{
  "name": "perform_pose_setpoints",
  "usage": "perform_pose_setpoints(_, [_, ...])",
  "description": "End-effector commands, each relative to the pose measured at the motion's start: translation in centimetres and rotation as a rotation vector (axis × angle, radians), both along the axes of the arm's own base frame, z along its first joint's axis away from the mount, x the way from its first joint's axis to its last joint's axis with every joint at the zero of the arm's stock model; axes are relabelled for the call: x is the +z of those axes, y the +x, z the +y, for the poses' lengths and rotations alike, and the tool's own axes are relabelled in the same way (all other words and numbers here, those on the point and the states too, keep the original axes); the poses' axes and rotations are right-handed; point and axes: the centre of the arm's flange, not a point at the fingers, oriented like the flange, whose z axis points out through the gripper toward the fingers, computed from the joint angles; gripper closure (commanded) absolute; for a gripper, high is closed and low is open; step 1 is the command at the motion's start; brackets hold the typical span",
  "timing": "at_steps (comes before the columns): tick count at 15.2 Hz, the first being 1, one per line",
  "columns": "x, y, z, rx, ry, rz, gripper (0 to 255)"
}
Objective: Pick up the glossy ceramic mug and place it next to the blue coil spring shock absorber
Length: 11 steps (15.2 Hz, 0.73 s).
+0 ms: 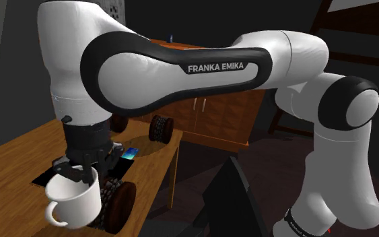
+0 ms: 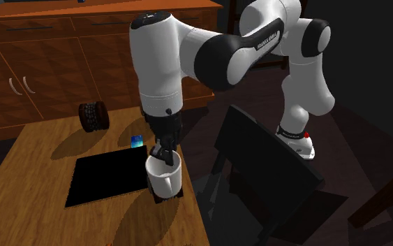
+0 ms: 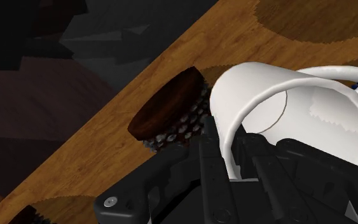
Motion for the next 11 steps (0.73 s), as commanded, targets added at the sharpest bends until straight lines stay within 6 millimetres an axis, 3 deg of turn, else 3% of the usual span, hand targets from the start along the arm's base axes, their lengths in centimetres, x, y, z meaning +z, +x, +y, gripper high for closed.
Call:
perform_pose_setpoints(1, [0.1,-1.5,2.2,-0.001,0.0,0.0,255])
perform_pose_setpoints(8, [0.1,-6.3,9.9,-0.001,0.0,0.0,255])
perform_pose_setpoints(11, [-1.5,-6.3,9.9,-0.001,0.0,0.0,255])
